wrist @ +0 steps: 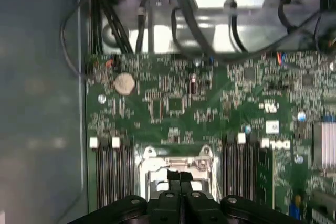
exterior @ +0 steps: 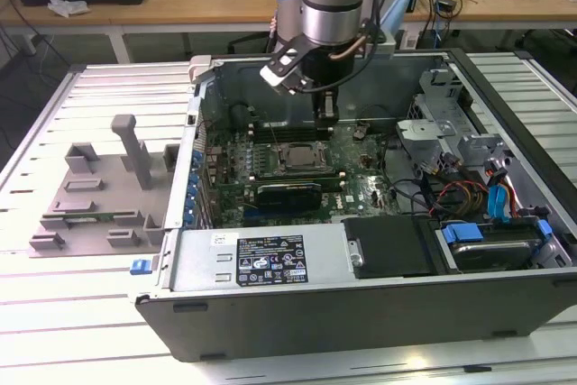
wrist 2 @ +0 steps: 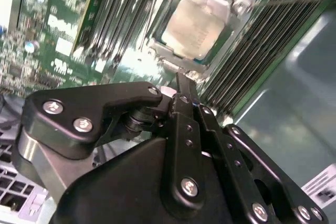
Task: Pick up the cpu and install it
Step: 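Close the cpu cover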
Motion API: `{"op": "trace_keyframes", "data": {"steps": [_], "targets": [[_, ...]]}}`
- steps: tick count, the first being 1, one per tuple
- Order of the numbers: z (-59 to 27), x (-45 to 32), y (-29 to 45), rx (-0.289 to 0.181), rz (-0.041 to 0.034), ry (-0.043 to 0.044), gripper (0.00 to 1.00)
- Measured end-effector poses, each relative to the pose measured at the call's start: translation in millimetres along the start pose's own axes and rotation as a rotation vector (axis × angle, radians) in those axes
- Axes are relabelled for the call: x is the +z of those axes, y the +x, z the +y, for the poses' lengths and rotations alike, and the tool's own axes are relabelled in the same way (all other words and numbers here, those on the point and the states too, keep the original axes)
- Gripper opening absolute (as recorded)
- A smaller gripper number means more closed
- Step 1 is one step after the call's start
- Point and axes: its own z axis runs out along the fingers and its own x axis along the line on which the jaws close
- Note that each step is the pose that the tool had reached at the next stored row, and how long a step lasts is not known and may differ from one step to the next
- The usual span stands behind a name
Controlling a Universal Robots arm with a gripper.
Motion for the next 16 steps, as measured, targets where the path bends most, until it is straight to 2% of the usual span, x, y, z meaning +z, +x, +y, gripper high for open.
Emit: {"op": "trace_keyframes", "data": {"steps": [2, 7, 10, 13, 16], "targets": [[-3.8, 0.0, 0.1, 0.0, 0.0, 0.0, 0.11], [-4.0, 1.4, 0.2, 0.0, 0.0001, 0.0021, 0.11], [-4.1, 10.3, 0.1, 0.0, -0.0005, 0.0201, 0.11], [-7.0, 14.6, 0.1, 0.0, -0.0004, 0.0203, 0.11], [-13.6, 17.6, -0.2, 0.0, -0.0004, 0.0202, 0.11]]}}
